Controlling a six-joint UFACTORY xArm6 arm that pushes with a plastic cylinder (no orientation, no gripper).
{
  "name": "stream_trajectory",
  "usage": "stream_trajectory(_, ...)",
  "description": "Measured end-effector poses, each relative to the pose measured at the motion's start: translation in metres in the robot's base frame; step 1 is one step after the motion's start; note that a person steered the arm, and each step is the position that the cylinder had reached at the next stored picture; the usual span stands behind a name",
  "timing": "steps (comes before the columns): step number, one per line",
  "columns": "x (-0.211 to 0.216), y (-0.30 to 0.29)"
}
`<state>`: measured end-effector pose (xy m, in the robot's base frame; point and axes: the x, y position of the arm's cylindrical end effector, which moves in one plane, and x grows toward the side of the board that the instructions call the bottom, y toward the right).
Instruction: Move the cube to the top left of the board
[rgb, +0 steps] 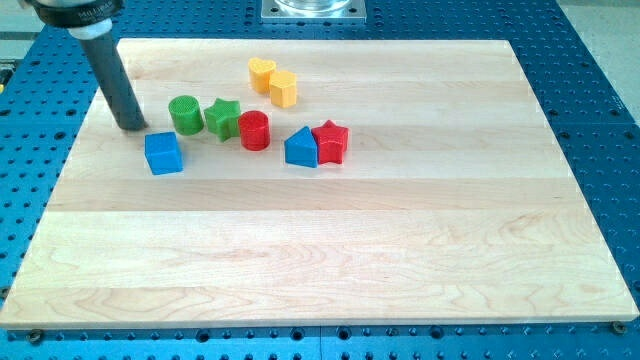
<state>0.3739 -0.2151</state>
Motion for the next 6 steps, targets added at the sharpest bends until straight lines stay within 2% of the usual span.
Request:
stream_trajectory(1, -0.002, 0.085)
stream_trajectory(2, 0.021, 0.096)
stream_trajectory(3, 0.058, 0.092)
stream_trajectory(5, 0.084, 0.066)
stream_trajectory(6, 0.046, 0.041)
